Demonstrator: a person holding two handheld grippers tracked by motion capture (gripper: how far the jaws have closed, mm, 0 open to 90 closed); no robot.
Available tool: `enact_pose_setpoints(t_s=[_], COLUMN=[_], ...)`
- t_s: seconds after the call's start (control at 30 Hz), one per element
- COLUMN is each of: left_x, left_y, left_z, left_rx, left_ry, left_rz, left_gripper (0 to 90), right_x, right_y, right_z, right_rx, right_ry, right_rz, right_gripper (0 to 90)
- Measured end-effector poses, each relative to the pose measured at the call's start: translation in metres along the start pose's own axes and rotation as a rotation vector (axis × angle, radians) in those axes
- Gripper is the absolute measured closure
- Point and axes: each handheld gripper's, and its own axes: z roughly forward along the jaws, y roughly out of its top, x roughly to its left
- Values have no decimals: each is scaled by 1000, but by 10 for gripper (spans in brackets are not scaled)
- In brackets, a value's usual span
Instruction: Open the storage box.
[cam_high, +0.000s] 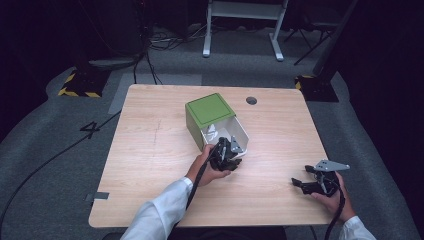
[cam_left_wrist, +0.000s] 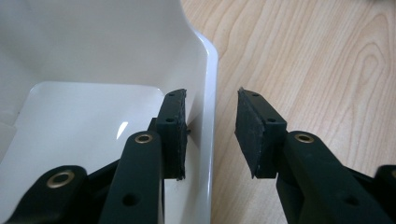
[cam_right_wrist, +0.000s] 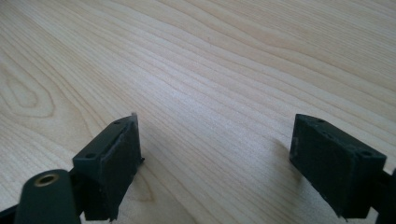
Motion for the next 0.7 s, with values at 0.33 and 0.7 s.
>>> enact_pose_setpoints(t_s=[0.33,0.7], left_x=[-8,-14], left_y=[1,2], left_z=[-1,-2], left_rx=[-3,-11], left_ry=[-27,-58], left_rz=[-7,-16], left_gripper=[632,590], right_x=[0,0], right_y=[0,0], right_z=[0,0], right_rx=[0,0], right_ry=[0,0], right_rz=[0,0], right_gripper=[164,164])
